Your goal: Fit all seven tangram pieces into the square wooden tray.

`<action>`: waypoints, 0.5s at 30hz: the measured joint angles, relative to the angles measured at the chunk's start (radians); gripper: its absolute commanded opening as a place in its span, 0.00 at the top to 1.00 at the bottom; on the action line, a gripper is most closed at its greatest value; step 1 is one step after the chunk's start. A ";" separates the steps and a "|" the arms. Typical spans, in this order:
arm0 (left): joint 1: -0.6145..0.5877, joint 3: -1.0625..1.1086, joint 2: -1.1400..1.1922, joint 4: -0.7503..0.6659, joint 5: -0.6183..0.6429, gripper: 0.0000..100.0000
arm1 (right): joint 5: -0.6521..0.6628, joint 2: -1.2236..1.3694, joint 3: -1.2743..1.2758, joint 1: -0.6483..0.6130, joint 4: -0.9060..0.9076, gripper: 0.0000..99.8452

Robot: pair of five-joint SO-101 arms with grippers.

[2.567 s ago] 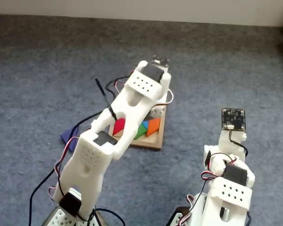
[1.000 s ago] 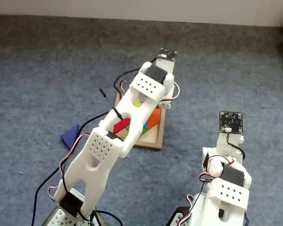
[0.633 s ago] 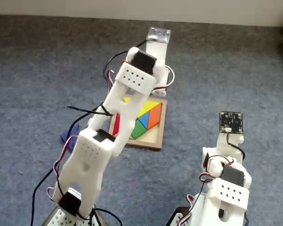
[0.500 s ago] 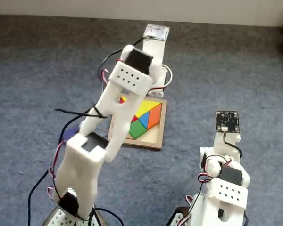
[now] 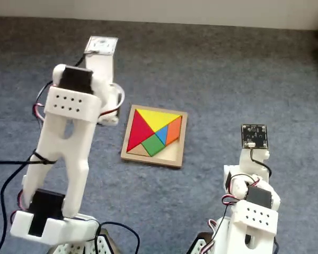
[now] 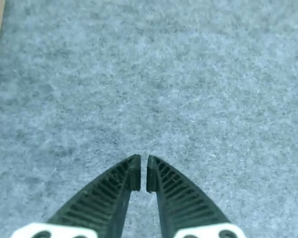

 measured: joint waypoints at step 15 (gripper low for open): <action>-0.241 0.494 -0.002 -0.365 -0.419 0.99 | 0.000 0.000 0.035 -0.002 0.000 0.96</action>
